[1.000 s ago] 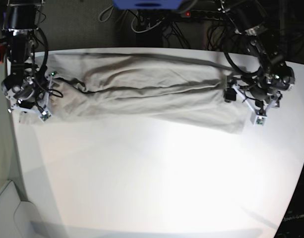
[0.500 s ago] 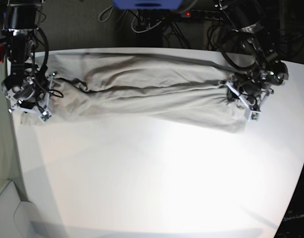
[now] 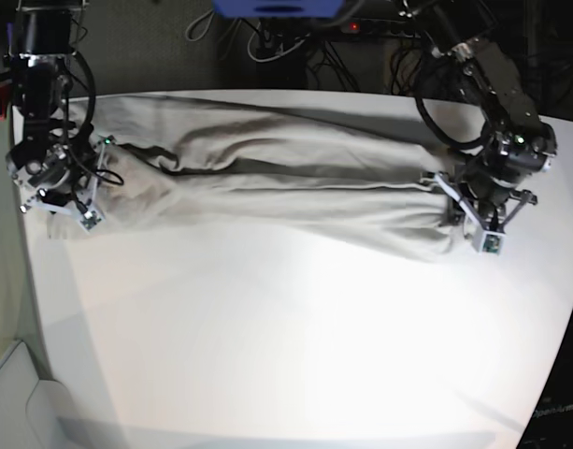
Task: Layout the t-shirt on the table in an organized manner, then fold the t-shirt properly
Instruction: 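Carry the strip end with the left gripper over toward the right gripper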
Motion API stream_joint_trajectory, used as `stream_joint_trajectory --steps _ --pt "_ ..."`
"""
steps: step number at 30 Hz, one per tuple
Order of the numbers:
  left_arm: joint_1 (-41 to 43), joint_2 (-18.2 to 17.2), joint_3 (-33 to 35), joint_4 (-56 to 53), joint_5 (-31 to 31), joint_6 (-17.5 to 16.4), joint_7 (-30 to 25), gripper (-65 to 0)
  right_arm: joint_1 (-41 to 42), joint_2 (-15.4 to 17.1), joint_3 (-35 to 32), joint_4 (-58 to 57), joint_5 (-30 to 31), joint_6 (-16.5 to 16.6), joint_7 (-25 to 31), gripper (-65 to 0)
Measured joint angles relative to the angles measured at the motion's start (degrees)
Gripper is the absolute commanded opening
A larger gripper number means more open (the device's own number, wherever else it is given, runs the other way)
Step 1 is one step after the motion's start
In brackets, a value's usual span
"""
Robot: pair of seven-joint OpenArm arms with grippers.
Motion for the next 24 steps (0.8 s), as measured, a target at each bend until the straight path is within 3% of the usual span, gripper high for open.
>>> stream_joint_trajectory --steps 8,13,15,21,24 --pt "5.2 4.8 21.8 2.1 0.0 0.3 0.2 -64.8 0.4 -0.4 -2.2 0.2 -0.5 0.0 -0.2 -37.3" --pt "6.3 4.2 38.8 -0.5 -0.5 11.3 -1.0 -64.8 1.1 -0.5 -2.3 0.1 -0.4 0.0 -0.8 -37.3" --pt "6.3 4.4 44.2 -2.0 -1.0 14.2 -0.9 -64.8 1.1 -0.6 -2.3 0.1 -0.4 0.0 -0.7 -37.3" --pt "3.7 4.1 53.2 -5.7 -1.9 21.4 -4.7 -64.8 1.1 -0.6 -2.3 0.0 -0.2 0.0 -0.6 -37.3" --pt "3.8 4.3 53.9 -8.3 -7.9 24.6 -6.4 -64.8 1.2 -0.6 -2.4 0.0 -0.2 0.0 -0.6 -37.3"
